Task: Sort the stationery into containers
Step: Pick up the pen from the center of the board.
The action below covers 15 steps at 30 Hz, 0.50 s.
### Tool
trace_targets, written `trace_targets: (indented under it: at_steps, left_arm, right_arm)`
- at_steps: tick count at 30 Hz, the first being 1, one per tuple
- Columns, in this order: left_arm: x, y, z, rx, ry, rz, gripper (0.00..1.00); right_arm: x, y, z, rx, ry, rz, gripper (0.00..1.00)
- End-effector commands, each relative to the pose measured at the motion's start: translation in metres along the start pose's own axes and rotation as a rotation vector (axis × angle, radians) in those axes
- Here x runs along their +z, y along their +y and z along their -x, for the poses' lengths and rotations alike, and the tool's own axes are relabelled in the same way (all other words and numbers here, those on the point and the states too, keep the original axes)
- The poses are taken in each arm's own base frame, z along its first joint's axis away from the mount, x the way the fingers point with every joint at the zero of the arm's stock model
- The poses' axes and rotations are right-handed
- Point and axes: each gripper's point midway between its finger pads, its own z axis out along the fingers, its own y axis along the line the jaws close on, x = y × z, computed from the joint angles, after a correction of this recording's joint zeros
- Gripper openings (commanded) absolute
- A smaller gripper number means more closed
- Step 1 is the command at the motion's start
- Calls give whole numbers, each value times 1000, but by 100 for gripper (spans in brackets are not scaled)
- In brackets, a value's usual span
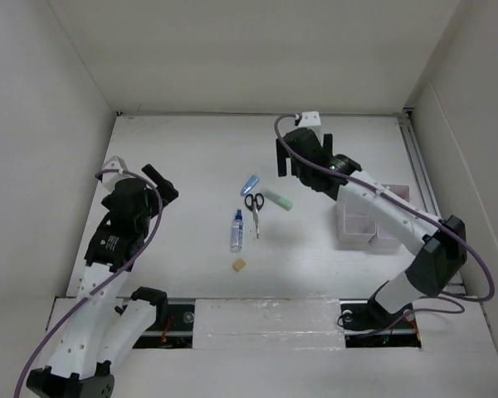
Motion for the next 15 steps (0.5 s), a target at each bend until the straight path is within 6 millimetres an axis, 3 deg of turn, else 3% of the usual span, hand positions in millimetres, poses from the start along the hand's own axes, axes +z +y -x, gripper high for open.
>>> trace_targets:
  at_steps: [1, 3, 5, 9, 15]
  left_arm:
    - [-9, -3, 17, -33, -61, -9, 100]
    - [-3, -6, 13, -15, -38, -9, 100]
    - [0, -7, 10, -10, -22, -10, 100]
    - [-1, -12, 9, -3, -14, -35, 100]
    - [2, -19, 5, 29, 9, -67, 100]
  right_arm:
    - [18, 75, 14, -214, 14, 366, 100]
    - [27, 81, 9, -290, 52, 372, 99]
    - [44, 85, -10, -388, 98, 401, 97]
    - [46, 95, -32, -477, 148, 578, 95]
    - [58, 99, -74, -590, 248, 663, 95]
